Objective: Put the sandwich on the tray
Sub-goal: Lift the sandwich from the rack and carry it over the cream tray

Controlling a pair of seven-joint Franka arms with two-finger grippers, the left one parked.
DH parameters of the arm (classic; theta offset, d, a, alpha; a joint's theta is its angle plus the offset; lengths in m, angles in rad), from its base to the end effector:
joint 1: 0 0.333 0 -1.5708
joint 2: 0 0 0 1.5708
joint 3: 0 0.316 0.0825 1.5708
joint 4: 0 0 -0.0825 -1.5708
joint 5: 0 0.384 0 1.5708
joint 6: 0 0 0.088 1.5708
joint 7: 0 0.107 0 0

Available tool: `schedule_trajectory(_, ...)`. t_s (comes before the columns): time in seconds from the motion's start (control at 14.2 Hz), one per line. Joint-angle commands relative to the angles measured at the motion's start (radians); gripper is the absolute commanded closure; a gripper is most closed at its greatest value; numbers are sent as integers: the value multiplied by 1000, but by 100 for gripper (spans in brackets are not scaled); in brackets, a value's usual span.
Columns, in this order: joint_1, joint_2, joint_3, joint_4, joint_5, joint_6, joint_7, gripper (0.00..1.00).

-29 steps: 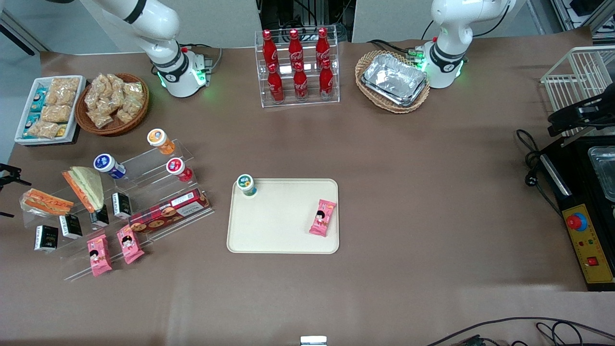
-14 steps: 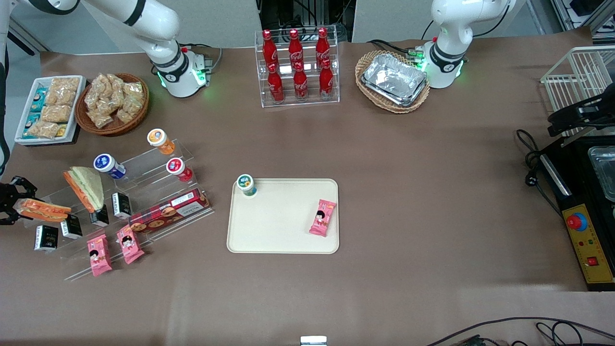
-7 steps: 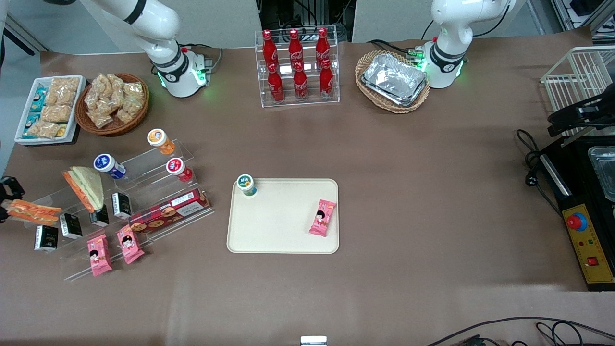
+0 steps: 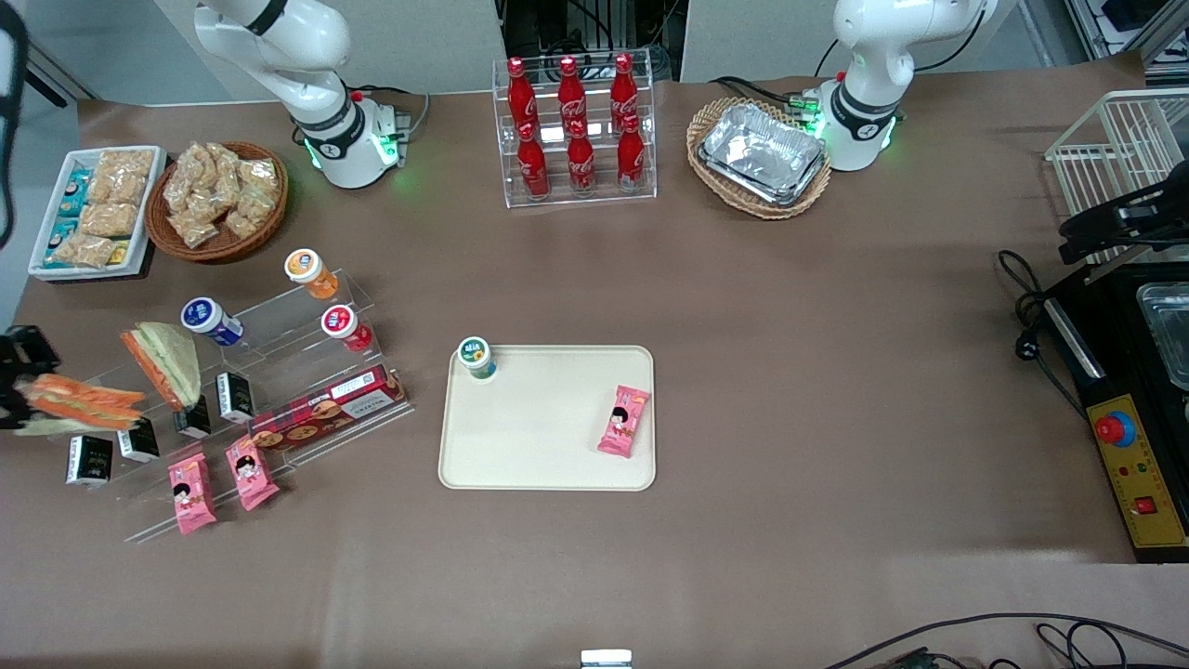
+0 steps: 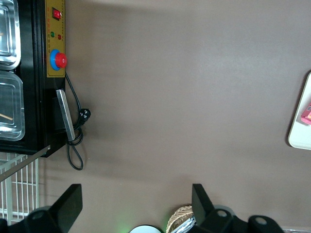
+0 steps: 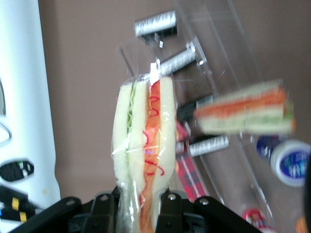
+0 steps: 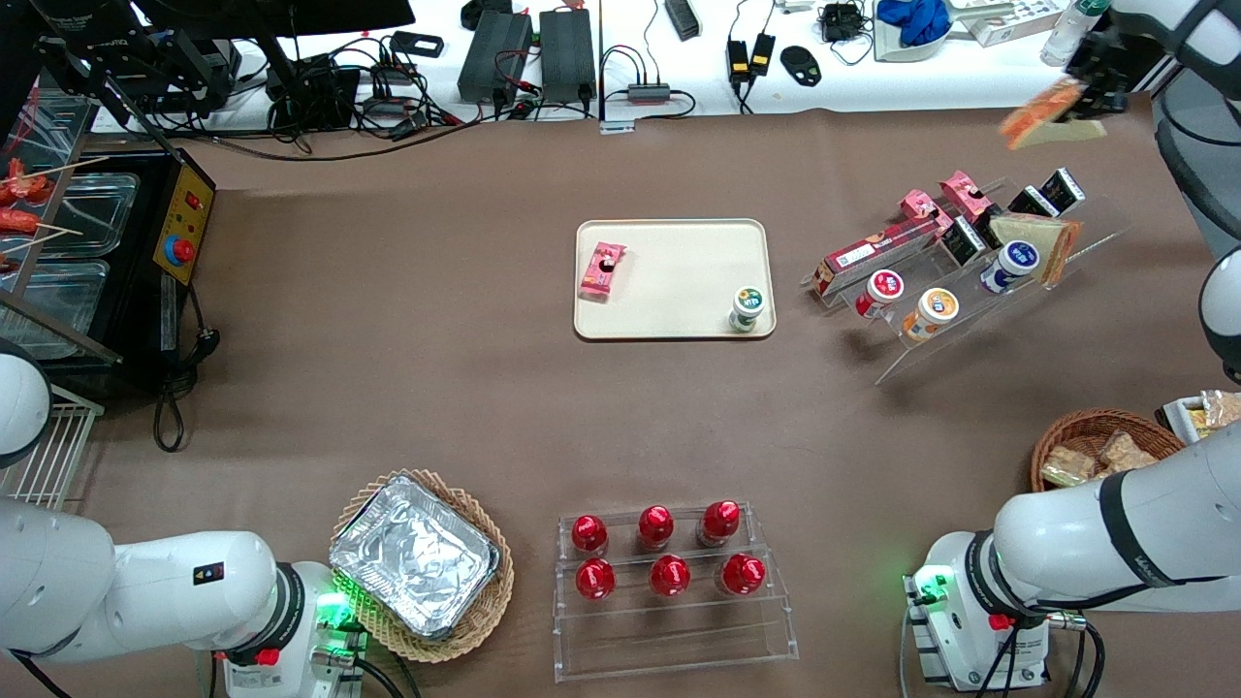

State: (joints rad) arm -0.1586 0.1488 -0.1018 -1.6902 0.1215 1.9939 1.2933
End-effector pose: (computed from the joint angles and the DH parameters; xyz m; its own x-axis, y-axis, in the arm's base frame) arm 0.6058 -0.1501 0.5197 -0.0169 -0.9983 -0.0562 -0.9842 0.0265 -0.1749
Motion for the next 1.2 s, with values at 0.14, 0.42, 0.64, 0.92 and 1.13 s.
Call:
schedule_trajectory(0.14, 273, -9, -9, 7, -54, -24, 343, 82)
schedule_trajectory(0.42, 480, 21, -9, 15, -120, -20, 602, 82)
schedule_trajectory(0.64, 582, 78, -9, 27, -109, 3, 745, 82)
schedule_trajectory(0.92, 689, 168, -9, 37, -106, 91, 902, 82)
schedule_trajectory(1.13, 737, 240, -7, 72, -105, 149, 943, 82)
